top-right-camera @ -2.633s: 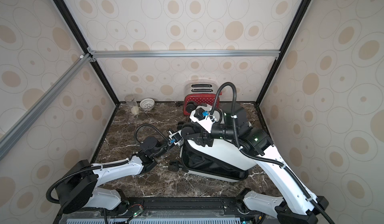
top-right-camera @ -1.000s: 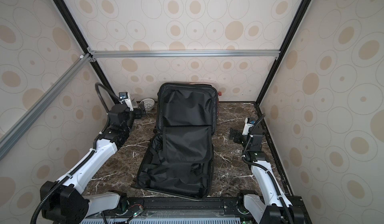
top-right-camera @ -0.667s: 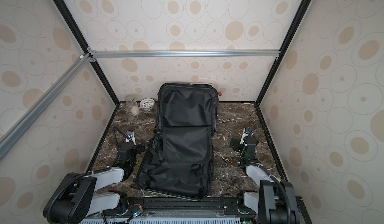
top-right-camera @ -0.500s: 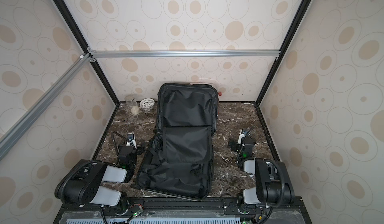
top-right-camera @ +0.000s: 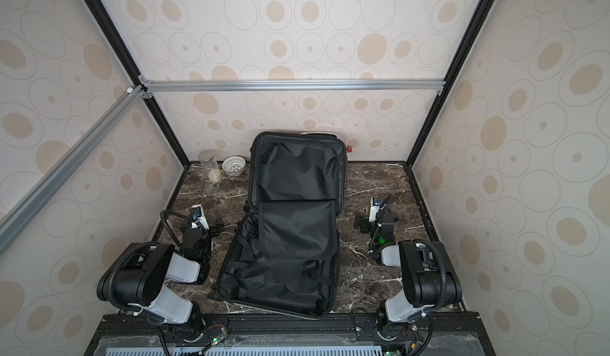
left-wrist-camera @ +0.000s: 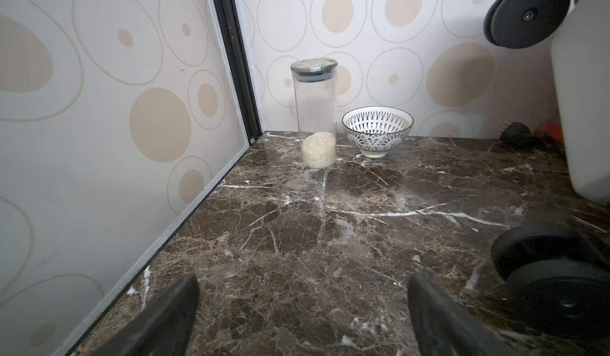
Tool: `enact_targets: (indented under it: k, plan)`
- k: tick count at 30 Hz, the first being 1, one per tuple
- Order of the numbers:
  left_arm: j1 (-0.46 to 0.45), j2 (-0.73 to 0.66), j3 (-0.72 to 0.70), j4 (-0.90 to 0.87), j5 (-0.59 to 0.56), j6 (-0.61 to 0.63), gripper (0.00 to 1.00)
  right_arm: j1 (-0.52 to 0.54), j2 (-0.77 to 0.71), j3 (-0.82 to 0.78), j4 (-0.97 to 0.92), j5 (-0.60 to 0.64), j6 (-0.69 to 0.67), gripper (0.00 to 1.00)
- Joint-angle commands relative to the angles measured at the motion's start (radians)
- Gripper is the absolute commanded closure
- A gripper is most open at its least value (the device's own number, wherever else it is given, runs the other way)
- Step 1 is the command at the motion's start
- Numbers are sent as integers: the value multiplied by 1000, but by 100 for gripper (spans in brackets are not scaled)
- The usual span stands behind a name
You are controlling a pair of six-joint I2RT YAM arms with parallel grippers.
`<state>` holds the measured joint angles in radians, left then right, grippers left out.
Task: Open the suitcase zippers
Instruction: Reset both arms
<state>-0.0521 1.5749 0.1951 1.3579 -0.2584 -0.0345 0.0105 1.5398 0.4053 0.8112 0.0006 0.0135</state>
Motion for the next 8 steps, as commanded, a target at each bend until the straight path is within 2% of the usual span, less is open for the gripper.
enact_targets:
  k: [1, 8]
  plan:
    - [0, 4, 23, 14, 15, 2, 1, 3, -2, 7, 4, 10, -12, 0]
    - [-1, 0, 20, 12, 16, 1, 1, 2, -6, 9, -5, 10, -12, 0]
